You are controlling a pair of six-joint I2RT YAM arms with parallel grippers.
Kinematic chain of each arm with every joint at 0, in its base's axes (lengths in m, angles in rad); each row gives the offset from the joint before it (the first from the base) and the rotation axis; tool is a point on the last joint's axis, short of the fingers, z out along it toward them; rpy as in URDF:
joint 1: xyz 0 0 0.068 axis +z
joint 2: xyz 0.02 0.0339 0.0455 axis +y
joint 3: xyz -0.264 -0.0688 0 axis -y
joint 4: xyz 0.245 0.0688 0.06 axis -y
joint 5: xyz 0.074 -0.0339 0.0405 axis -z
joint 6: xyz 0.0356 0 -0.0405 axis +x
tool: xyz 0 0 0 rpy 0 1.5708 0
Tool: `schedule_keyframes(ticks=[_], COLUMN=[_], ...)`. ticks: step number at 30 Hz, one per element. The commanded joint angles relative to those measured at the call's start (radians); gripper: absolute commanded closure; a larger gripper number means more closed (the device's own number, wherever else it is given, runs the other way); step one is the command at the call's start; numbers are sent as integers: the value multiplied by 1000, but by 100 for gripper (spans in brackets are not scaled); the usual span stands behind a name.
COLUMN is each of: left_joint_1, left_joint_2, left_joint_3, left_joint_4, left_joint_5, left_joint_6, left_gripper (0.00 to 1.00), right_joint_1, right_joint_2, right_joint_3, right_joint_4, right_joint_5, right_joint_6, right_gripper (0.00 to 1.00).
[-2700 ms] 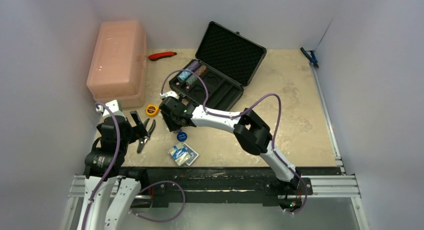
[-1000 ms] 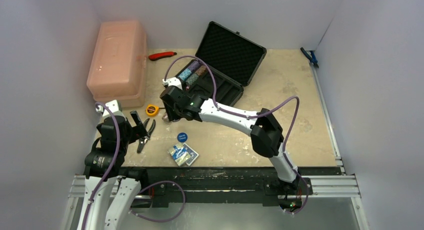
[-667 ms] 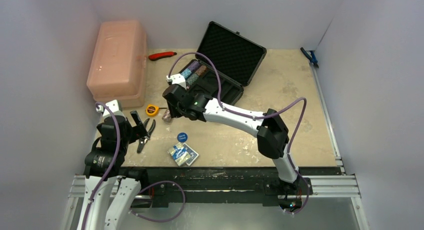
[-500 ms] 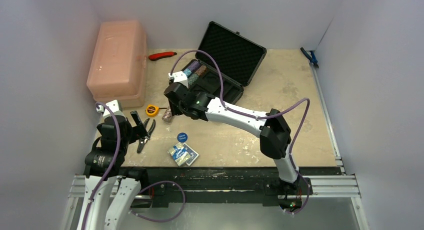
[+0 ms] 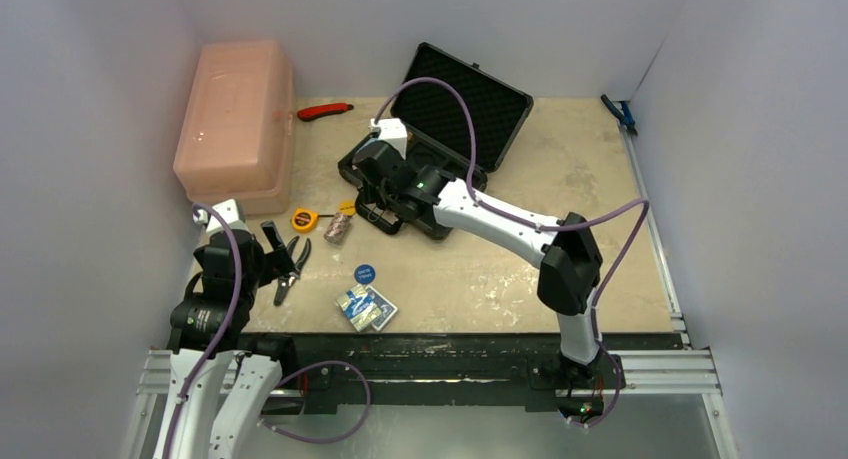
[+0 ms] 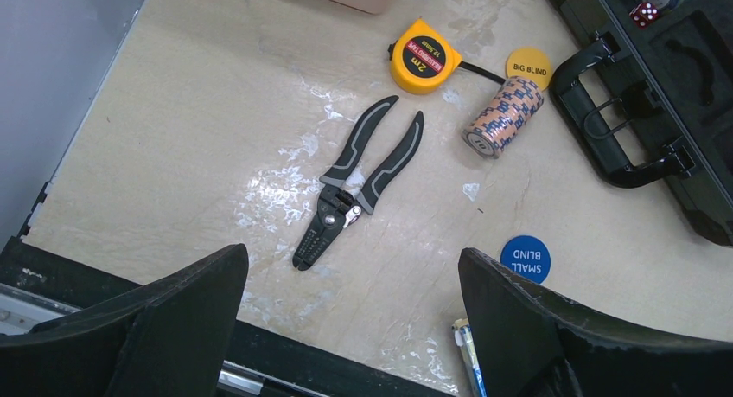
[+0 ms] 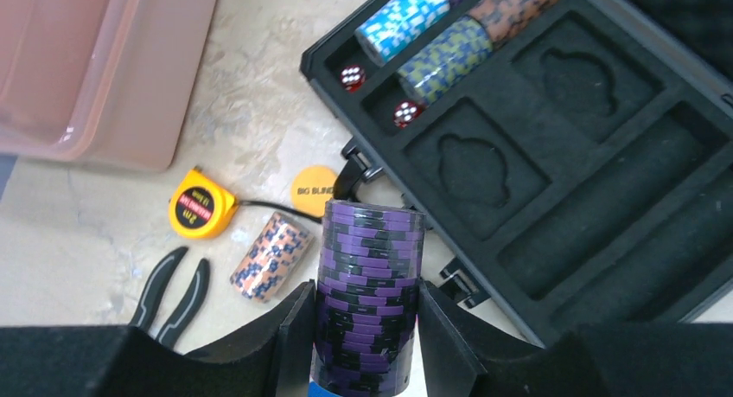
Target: Pack up texas hold em set
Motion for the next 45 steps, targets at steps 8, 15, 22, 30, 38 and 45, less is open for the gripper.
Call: schedule_keyframes(ticks=[8,15,22,30,38,45], left_joint_1=[1,1,1,1,1,1], left_joint_2=[5,5,3,7,8,13], left_joint_3=[24,23,24,23,23,23], left_joint_4=[10,7,5,6,2,3], left_joint_5=[-12,-15,-23,-20,-23,-27], left_joint_6=[1,2,0,2,0,-1], left_gripper=[8,8,8,8,8,8], right_joint_1=[-121,-210,-249,-300,-371,-403], right_joint_2=[-123,-125,-117,-90,-48,-22], right_joint_3=[-35,-41,-55,-71,-115,-146], right_joint_4=[36,-13,-82,-155,-132,-100], right_joint_5=[73,79,135,130,57,27], right_joint_6=[110,196,337,457,475,465], right_gripper=[100,100,100,100,100,100])
